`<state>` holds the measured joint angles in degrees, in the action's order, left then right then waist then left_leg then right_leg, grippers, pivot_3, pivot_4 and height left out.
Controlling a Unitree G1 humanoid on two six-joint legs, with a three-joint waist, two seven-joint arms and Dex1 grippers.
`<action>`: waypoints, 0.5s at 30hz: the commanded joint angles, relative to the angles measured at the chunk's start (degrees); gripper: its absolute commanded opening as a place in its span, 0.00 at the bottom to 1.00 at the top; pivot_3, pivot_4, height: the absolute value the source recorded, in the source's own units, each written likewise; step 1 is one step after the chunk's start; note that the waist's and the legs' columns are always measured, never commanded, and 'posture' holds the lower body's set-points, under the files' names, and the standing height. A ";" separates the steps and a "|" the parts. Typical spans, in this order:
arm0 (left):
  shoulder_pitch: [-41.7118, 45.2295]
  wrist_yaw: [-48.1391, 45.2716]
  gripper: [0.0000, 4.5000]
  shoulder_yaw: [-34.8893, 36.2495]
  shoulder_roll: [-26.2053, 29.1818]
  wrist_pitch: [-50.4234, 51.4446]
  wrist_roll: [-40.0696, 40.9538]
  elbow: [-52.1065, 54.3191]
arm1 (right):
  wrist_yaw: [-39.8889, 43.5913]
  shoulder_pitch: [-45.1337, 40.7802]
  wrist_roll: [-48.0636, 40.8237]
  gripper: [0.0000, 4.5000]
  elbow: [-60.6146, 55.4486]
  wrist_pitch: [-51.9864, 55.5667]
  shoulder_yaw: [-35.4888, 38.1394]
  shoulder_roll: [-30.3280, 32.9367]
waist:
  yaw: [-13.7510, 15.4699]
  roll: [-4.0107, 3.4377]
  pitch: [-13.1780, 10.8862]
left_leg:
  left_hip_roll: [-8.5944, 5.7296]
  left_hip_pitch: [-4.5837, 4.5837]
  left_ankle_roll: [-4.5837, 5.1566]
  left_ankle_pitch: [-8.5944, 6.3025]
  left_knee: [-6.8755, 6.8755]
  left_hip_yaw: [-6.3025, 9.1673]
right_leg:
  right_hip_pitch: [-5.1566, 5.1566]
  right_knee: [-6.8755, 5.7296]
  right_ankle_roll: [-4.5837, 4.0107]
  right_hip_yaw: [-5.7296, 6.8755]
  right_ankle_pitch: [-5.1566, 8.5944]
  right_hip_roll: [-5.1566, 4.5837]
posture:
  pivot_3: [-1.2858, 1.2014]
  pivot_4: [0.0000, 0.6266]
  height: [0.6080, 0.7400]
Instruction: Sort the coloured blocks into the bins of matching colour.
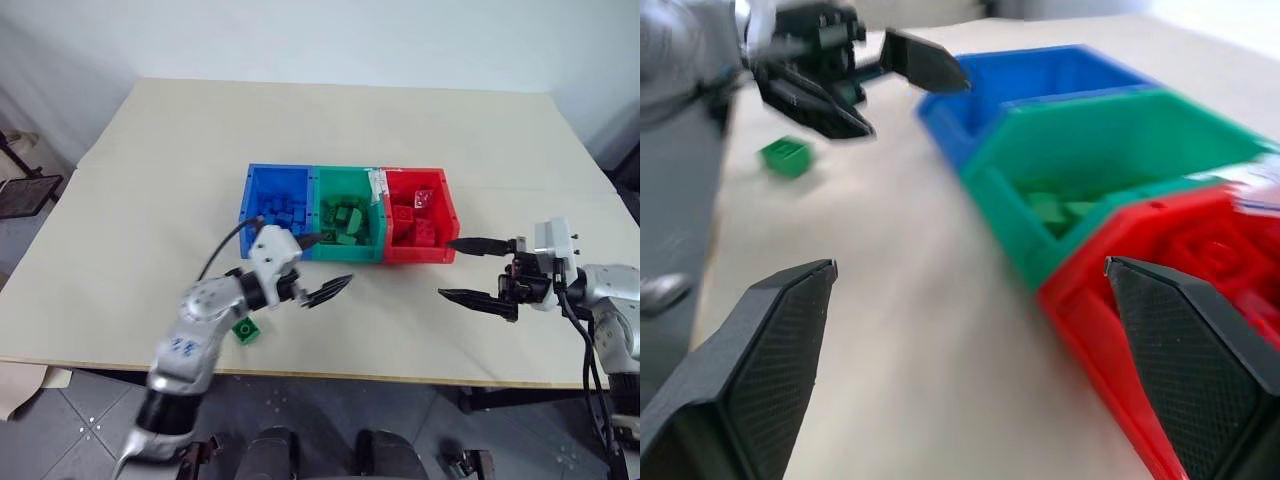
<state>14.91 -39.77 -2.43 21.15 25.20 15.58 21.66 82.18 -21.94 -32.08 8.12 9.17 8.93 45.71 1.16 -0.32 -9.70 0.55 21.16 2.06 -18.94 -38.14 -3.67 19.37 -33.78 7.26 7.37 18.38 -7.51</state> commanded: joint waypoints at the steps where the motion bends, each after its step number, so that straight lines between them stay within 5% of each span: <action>1: -6.35 -0.96 0.99 8.44 6.80 7.06 5.72 10.90 | 7.29 -6.30 1.73 1.00 5.76 -2.01 -2.79 1.27 | -0.12 0.00 0.00 | 0.04 0.00 0.00 0.00 -0.01 0.00 | 0.01 0.01 -0.02 0.00 0.01 -0.01 | 0.52 0.24 1.00; 7: -18.12 -5.61 0.99 21.33 15.07 8.08 11.90 14.26 | 10.32 -12.86 1.08 1.00 12.86 -5.66 -9.17 1.56 | -0.04 -0.01 0.00 | 0.03 0.02 -0.03 -0.04 -0.03 0.10 | -0.06 0.07 -0.05 0.00 0.03 -0.14 | 0.52 0.24 1.00; 15: -33.80 -13.62 0.99 36.35 18.70 1.58 14.07 8.07 | 10.32 -15.95 -4.43 1.00 16.64 -11.90 -21.03 6.50 | -0.30 -0.05 -0.02 | 0.10 0.01 -0.11 -0.09 0.00 0.03 | -0.02 0.15 -0.11 0.04 0.06 -0.13 | 0.52 0.24 1.00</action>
<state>-17.00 -51.14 31.00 39.40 29.09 28.59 30.43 88.56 -36.86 -34.58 24.37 -0.22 -11.03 50.57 0.87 -0.37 -9.72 0.67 21.17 1.94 -19.04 -38.13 -3.65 19.37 -33.64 7.13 7.42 18.45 -7.64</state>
